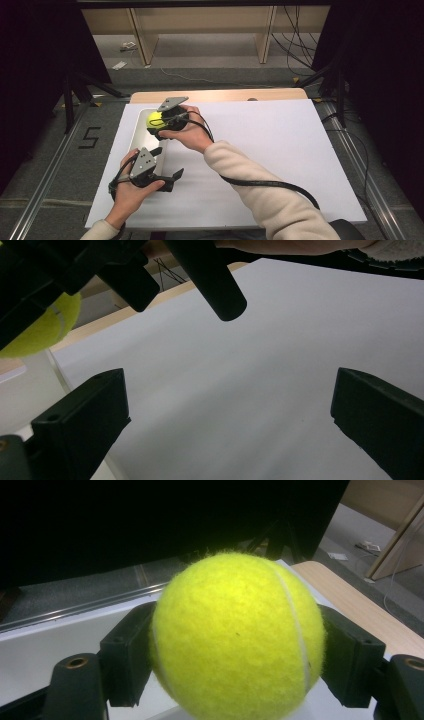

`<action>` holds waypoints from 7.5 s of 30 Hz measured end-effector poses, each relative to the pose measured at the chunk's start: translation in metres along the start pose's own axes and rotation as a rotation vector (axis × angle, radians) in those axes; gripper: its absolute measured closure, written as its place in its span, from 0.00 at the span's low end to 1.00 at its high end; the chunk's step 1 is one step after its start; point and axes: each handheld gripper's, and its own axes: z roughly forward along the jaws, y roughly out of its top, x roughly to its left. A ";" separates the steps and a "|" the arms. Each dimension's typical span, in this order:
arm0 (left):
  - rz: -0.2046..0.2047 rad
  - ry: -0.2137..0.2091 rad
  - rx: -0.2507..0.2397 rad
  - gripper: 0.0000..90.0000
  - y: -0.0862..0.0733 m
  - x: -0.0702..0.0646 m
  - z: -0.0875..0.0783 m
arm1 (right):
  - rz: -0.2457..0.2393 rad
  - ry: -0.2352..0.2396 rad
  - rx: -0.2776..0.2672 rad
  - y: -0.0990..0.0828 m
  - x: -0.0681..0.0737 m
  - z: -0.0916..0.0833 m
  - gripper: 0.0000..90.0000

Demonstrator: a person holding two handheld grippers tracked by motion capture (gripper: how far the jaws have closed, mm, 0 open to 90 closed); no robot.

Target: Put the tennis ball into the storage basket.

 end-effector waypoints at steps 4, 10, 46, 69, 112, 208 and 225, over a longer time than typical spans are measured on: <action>-0.001 0.000 0.000 0.02 0.000 0.000 0.000 | 0.001 0.005 0.001 0.000 0.001 0.002 0.29; 0.000 -0.001 0.002 0.02 0.000 0.000 0.000 | -0.002 0.009 0.007 0.001 0.001 0.004 0.29; 0.000 -0.003 0.002 0.02 0.000 0.000 0.000 | -0.008 0.042 0.025 0.006 0.006 0.014 0.29; 0.012 -0.001 0.009 0.02 0.000 0.000 0.000 | -0.020 0.071 0.046 0.007 0.010 0.024 0.29; 0.013 -0.009 0.013 0.02 -0.001 -0.001 0.000 | -0.011 0.077 0.113 -0.003 0.002 0.047 0.29; 0.012 -0.004 0.010 0.02 -0.001 -0.001 -0.001 | 0.016 0.076 0.074 0.000 -0.004 0.034 0.18; 0.010 -0.001 0.007 0.02 0.000 0.000 -0.001 | 0.032 0.055 0.054 -0.008 -0.014 0.008 0.18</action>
